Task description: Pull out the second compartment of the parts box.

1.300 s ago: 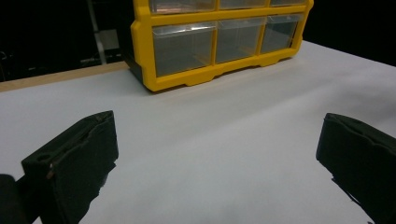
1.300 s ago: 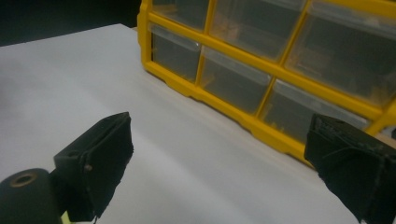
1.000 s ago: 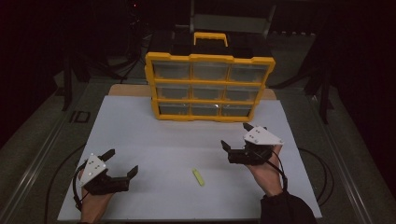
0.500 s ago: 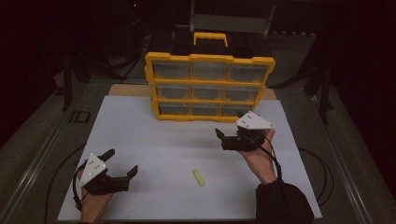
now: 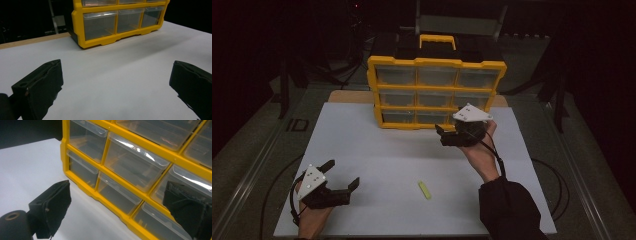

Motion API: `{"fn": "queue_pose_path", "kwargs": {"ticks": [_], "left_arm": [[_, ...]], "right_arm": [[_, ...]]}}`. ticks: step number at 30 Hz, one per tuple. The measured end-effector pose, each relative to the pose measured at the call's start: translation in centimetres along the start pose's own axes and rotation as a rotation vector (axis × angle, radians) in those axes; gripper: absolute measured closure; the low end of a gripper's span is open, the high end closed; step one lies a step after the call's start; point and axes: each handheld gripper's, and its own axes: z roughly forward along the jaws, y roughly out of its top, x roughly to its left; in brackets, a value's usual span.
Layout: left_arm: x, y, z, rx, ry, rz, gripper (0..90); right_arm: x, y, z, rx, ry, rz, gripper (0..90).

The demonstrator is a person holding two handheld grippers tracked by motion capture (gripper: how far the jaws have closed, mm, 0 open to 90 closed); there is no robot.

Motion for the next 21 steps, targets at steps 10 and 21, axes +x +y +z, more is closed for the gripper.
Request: {"fn": "queue_pose_path", "kwargs": {"ticks": [10,21], "left_arm": [[0.1,0.0,-0.1,-0.001,0.004,-0.001,0.0],[0.1,-0.1,0.1,0.007,0.005,0.001,0.0]], "right_arm": [[-0.3,0.9,2.3,0.033,-0.008,-0.027,7.7],[0.0,1.6,4.8,0.081,-0.038,-0.101,7.7]]}}
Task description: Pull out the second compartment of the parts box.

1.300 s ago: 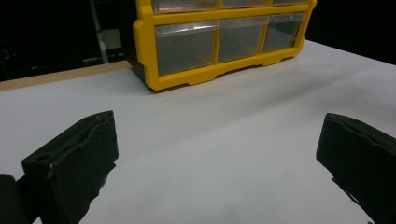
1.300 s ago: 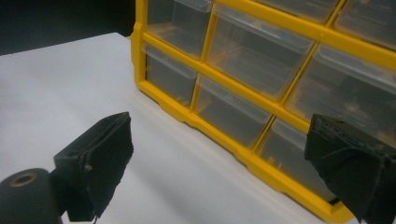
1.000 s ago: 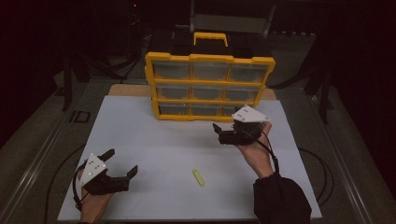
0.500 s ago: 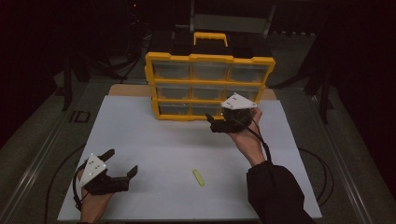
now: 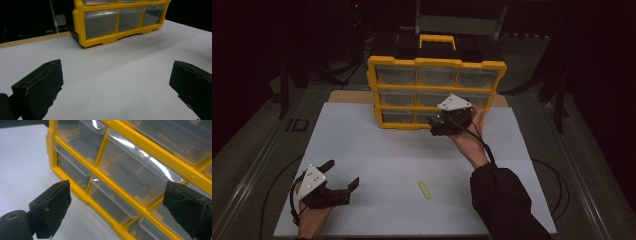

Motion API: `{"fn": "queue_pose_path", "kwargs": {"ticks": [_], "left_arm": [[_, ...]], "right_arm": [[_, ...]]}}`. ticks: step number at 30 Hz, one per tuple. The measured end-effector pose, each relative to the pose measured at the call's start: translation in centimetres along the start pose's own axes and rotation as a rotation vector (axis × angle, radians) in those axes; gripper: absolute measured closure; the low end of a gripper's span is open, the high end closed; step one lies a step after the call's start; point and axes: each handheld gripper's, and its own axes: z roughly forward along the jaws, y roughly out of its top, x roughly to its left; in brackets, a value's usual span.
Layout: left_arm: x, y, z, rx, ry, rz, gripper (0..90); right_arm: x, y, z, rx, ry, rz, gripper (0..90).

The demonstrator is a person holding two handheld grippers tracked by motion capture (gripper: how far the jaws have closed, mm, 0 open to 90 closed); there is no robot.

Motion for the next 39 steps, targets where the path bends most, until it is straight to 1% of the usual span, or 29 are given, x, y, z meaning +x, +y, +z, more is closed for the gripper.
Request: {"fn": "queue_pose_path", "kwargs": {"ticks": [3,7,8,10,14,19,23,32,35,39], "left_arm": [[0.0,0.0,0.0,0.000,-0.003,0.002,0.0],[0.0,0.0,0.0,0.001,-0.002,0.000,0.0],[0.0,0.0,0.0,0.000,-0.002,0.001,0.0],[0.0,0.0,0.0,0.002,-0.002,0.001,0.0],[0.0,0.0,0.0,0.002,-0.001,0.001,0.0],[0.0,0.0,0.0,0.005,0.001,0.002,0.0],[0.0,0.0,0.0,0.003,0.001,0.001,0.0],[0.0,-0.1,0.0,0.008,0.001,0.001,0.0],[0.0,-0.1,0.0,0.008,-0.001,0.001,0.0],[0.0,-0.1,0.0,0.009,-0.002,0.001,0.0]], "right_arm": [[0.2,0.4,0.5,0.015,-0.012,-0.030,7.8],[0.7,0.8,1.1,0.041,-0.044,-0.095,7.8],[0.8,0.9,1.1,0.043,-0.047,-0.102,7.8],[0.9,1.2,1.4,0.052,-0.061,-0.133,7.8],[1.1,1.5,1.7,0.070,-0.080,-0.180,7.8],[1.4,1.8,2.2,0.102,-0.115,-0.253,7.8],[1.4,1.9,2.5,0.124,-0.149,-0.311,7.8],[1.6,2.4,2.7,0.146,-0.211,-0.426,7.9],[1.6,2.5,2.6,0.149,-0.223,-0.444,7.9],[1.6,2.6,2.7,0.165,-0.253,-0.505,7.9]]}}
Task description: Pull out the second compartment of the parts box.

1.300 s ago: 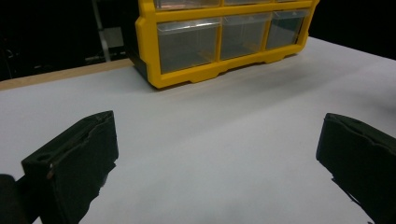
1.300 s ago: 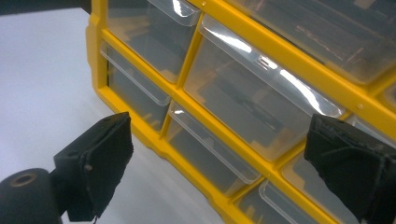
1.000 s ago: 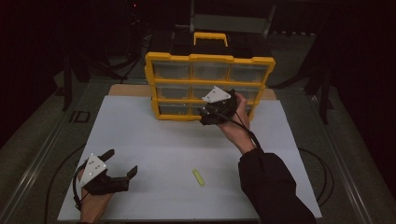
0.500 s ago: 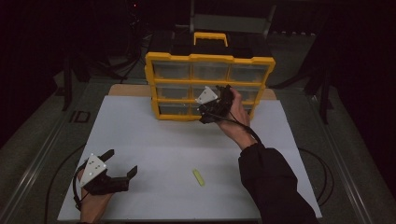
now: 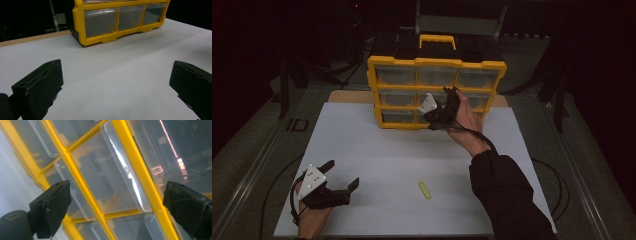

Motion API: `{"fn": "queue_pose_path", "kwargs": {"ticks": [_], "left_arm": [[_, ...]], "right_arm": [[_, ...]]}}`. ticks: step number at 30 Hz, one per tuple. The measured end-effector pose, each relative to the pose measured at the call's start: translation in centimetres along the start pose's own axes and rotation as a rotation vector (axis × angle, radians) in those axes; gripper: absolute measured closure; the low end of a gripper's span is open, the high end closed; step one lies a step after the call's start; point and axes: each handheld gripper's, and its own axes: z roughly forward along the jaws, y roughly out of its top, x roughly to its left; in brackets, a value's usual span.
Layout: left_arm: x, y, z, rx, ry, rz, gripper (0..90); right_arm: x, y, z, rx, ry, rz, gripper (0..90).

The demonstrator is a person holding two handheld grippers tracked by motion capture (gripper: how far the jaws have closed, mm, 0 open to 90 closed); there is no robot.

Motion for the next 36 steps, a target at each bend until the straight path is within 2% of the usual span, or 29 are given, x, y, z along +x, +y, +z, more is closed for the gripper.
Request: {"fn": "queue_pose_path", "kwargs": {"ticks": [5,9,13,14,15,25,36], "left_arm": [[0.0,0.0,0.0,0.003,-0.001,0.000,0.0],[0.0,0.0,0.0,0.003,-0.001,-0.001,0.0],[0.0,0.0,0.0,0.004,-0.001,-0.002,0.0],[0.0,0.0,0.0,0.005,-0.001,-0.002,0.0],[0.0,0.0,0.0,0.005,-0.001,-0.002,0.0],[0.0,-0.1,0.1,0.009,-0.003,-0.006,0.0],[0.0,-0.1,0.2,0.013,-0.005,-0.005,0.0]], "right_arm": [[-0.2,0.3,-0.1,0.009,-0.023,-0.027,8.0],[-0.5,0.6,-0.2,0.017,-0.057,-0.079,8.1],[-0.7,0.8,-0.3,0.018,-0.071,-0.102,8.4],[-0.7,0.8,-0.3,0.021,-0.081,-0.110,8.4],[-0.9,0.9,-0.4,0.024,-0.097,-0.145,8.4],[-1.7,1.5,-0.9,0.015,-0.163,-0.219,9.6],[-2.7,2.5,-1.0,0.016,-0.249,-0.326,9.7]]}}
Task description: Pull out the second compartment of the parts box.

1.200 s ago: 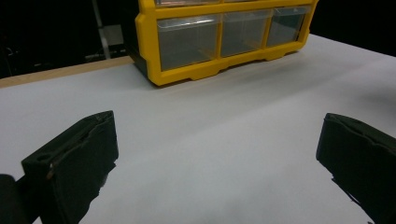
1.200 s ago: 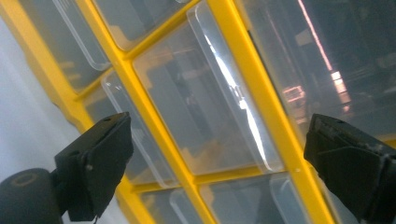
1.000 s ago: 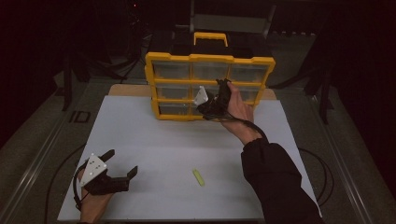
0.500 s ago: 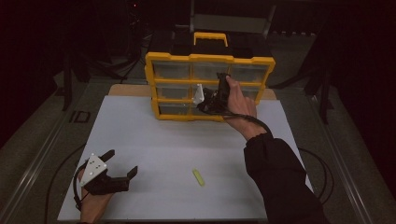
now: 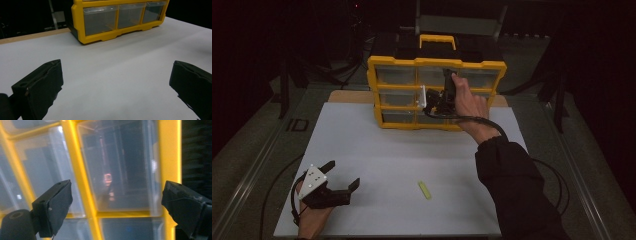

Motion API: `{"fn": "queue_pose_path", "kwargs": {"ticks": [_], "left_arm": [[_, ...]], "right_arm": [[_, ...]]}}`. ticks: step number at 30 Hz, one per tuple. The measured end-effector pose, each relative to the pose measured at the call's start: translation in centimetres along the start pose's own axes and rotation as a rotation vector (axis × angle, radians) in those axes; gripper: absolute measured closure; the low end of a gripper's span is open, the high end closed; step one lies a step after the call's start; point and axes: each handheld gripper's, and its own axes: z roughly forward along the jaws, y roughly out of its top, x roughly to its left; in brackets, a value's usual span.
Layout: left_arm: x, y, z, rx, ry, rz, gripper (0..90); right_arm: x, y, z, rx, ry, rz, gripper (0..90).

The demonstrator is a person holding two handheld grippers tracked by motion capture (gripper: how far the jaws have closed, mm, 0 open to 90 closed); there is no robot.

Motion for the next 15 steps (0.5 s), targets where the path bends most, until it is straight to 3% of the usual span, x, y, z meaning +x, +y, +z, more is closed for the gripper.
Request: {"fn": "queue_pose_path", "kwargs": {"ticks": [15], "left_arm": [[0.0,0.0,0.0,0.005,0.001,-0.001,0.0]], "right_arm": [[-1.1,0.3,1.1,0.030,-0.114,-0.093,14.4]]}}
